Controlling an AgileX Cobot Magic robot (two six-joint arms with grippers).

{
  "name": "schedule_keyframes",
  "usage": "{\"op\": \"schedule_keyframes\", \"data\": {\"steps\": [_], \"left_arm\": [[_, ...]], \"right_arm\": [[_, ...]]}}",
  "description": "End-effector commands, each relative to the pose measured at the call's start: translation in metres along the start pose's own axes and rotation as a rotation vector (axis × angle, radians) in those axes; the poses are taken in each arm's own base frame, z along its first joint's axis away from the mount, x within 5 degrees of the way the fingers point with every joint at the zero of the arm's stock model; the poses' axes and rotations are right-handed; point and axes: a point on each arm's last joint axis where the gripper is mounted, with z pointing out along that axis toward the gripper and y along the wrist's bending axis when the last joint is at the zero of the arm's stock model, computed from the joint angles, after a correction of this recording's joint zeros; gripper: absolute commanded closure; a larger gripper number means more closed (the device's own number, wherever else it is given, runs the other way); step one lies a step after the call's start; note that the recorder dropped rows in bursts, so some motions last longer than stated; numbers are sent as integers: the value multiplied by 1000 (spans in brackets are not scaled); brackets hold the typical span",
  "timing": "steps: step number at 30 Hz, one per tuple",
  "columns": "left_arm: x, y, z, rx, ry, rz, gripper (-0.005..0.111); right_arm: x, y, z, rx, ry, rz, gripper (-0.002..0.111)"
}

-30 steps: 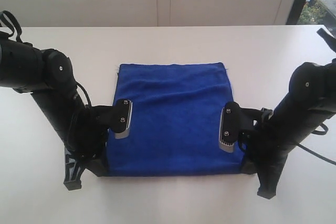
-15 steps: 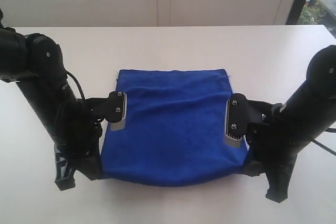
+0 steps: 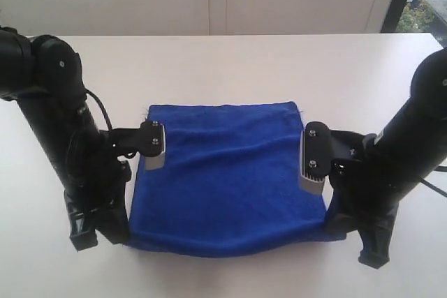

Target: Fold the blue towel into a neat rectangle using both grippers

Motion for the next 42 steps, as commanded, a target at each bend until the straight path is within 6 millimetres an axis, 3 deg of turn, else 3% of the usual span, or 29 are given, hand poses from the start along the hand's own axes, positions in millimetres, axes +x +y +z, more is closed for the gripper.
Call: {"op": "schedule_keyframes", "data": {"steps": [1, 8, 19, 29, 42], "left_arm": [[-9, 8, -18, -80, -18, -31, 107], [-23, 26, -39, -270, -87, -90, 107], [-30, 47, -50, -502, -193, -171, 107], [-19, 79, -58, -586, -277, -305, 107], [-42, 114, -59, -630, -336, -318, 107]], "right_arm": [[-10, -12, -13, 92, -38, -36, 108], [-18, -31, -25, 271, -60, -76, 108], [-27, -58, -31, 544, -160, 4, 108], [-32, -80, -20, 642, -208, 58, 108], [-53, -121, -12, 673, -246, 105, 108]]}}
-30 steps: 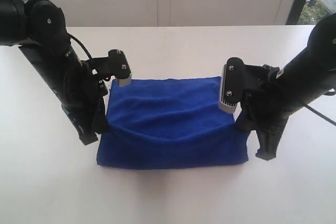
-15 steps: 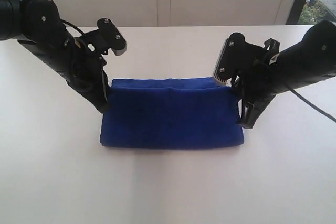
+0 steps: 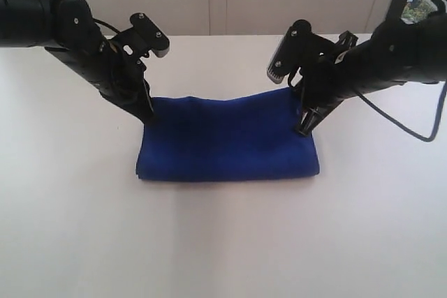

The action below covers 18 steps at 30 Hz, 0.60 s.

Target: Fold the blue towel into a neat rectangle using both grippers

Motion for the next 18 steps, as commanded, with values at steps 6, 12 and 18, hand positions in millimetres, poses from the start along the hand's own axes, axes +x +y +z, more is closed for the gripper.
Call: {"op": "schedule_keyframes", "data": {"steps": [6, 12, 18], "left_arm": [[-16, 11, 7, -17, -34, -17, 107], [-24, 19, 10, -46, -45, 11, 107], [-23, 35, 23, -64, -37, -23, 107]], "right_arm": [[-10, -14, 17, 33, -21, 28, 108], [-13, -18, 24, 39, -26, 30, 108], [-6, -26, 28, 59, -16, 64, 108]]}}
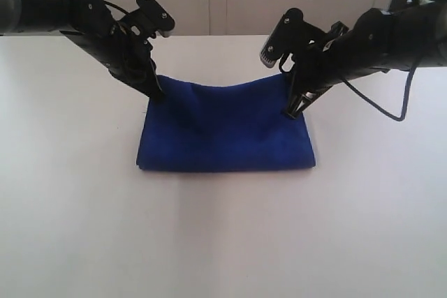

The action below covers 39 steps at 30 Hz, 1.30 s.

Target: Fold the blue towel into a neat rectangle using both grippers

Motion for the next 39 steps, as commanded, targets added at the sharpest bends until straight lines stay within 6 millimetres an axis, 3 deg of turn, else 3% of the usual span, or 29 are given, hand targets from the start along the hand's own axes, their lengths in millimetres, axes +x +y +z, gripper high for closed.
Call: {"op": "schedule_keyframes", "data": {"steps": [1, 12, 35, 39], "left_arm": [[0, 5, 9, 0, 7, -22, 107], [1, 7, 13, -15, 5, -11, 107], [4, 7, 13, -19, 44, 33, 107], [4, 8, 13, -20, 42, 33, 107]], "right_arm": [[4, -8, 3, 26, 1, 26, 108], [10, -7, 19, 63, -6, 28, 108], [9, -8, 19, 83, -18, 27, 108], [9, -8, 19, 83, -18, 27, 103]]}}
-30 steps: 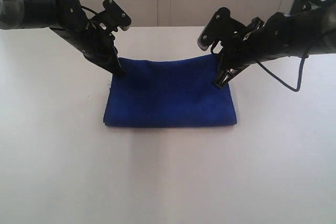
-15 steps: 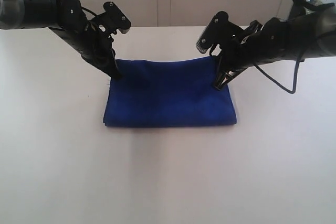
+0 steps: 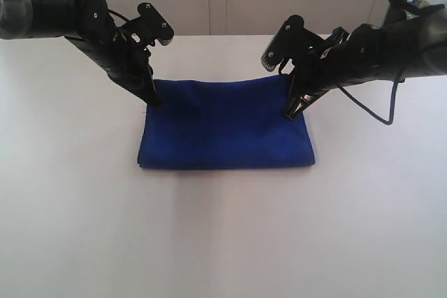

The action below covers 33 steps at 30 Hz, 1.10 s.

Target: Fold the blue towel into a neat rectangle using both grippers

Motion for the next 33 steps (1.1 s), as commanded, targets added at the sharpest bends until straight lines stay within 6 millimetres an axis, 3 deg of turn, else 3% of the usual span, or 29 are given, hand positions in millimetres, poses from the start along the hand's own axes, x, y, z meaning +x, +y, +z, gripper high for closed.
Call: {"op": "schedule_keyframes", "data": {"steps": [1, 3, 7, 11, 16, 22, 23, 27, 33], "left_arm": [[0, 1, -3, 0, 3, -8, 106], [0, 1, -3, -1, 1, -8, 102], [0, 1, -3, -1, 1, -8, 82], [0, 1, -3, -1, 1, -8, 66], [0, 1, -3, -1, 1, -8, 63], [7, -4, -3, 58, 86, -89, 73], [11, -7, -4, 88, 132, -110, 82], [18, -13, -15, 155, 235, -130, 107], [25, -23, -29, 244, 362, -290, 107]], "right_arm": [[0, -7, -1, 28, -11, 10, 100], [0, -7, -1, 28, -11, 10, 95], [0, -7, -1, 30, -12, 10, 86], [0, -7, -1, 30, -12, 10, 83], [0, -7, -1, 30, -12, 13, 83], [-9, -13, -18, 22, -31, 303, 88], [-9, -11, -24, -10, -10, 414, 93], [-7, -2, -38, -133, 100, 488, 108], [-2, 8, -49, -235, 231, 631, 108]]}}
